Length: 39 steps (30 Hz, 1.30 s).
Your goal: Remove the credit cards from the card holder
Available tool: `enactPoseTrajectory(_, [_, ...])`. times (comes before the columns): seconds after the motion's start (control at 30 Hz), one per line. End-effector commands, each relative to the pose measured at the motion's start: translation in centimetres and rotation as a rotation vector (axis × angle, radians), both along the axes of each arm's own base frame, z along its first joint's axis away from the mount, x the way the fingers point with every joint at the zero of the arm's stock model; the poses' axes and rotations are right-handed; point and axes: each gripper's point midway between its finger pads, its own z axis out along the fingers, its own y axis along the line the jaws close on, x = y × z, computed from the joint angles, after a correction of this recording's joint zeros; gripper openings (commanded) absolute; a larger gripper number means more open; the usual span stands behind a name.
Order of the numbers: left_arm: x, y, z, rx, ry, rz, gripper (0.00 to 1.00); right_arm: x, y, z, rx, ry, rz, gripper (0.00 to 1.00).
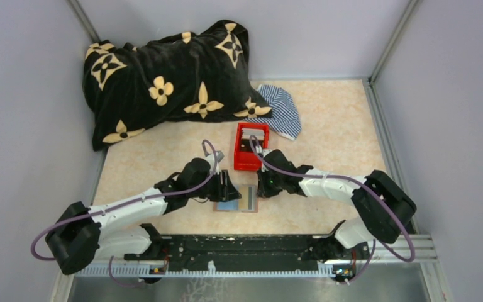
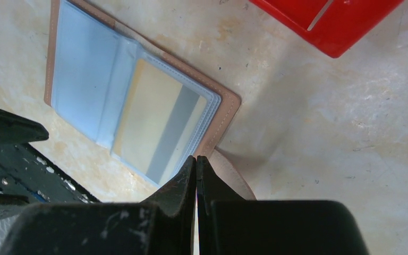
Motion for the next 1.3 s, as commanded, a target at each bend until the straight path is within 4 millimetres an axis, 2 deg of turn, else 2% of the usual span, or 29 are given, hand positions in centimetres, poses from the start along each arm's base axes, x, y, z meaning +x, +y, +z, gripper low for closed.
enactPoseTrajectory(0.0, [-0.4,-1.0,0.6,-0.090,0.043,-0.037,0.52,-0.1,0.8,-0.5,0.016,-0.002,0.008,0.00])
enactPoseTrajectory(0.27, [-0.8,-1.5,0.5,-0.225,0.151,-0.073,0.54,-1.0,-0.1,-3.1,-0.045,0.049,0.001,0.00])
enactPoseTrajectory(0.57, [-0.2,-0.1,-3.6,-0.045,0.234,-0.019,0.66,-1.2,-0.2,-3.5,-0.042,0.060,0.000,0.00])
enactPoseTrajectory(0.73, [0.3,0.1,-5.3,0.005,0.258,0.019,0.69,-1.3,-0.2,-3.7,-0.046,0.061,0.000,0.00])
enactPoseTrajectory(0.9, [1.0,0.4,-5.5,0.037,0.240,0.037,0.69,-1.4,-0.3,-3.9,-0.046,0.065,0.001,0.00])
enactPoseTrajectory(1.1, [1.3,-0.6,-4.7,-0.047,0.208,0.027,0.68,-1.4,-0.2,-4.1,-0.043,0.068,0.003,0.00])
enactPoseTrajectory(1.27, [1.3,-0.8,-5.1,-0.078,0.206,0.038,0.67,-1.4,-0.2,-4.1,-0.042,0.067,0.003,0.00])
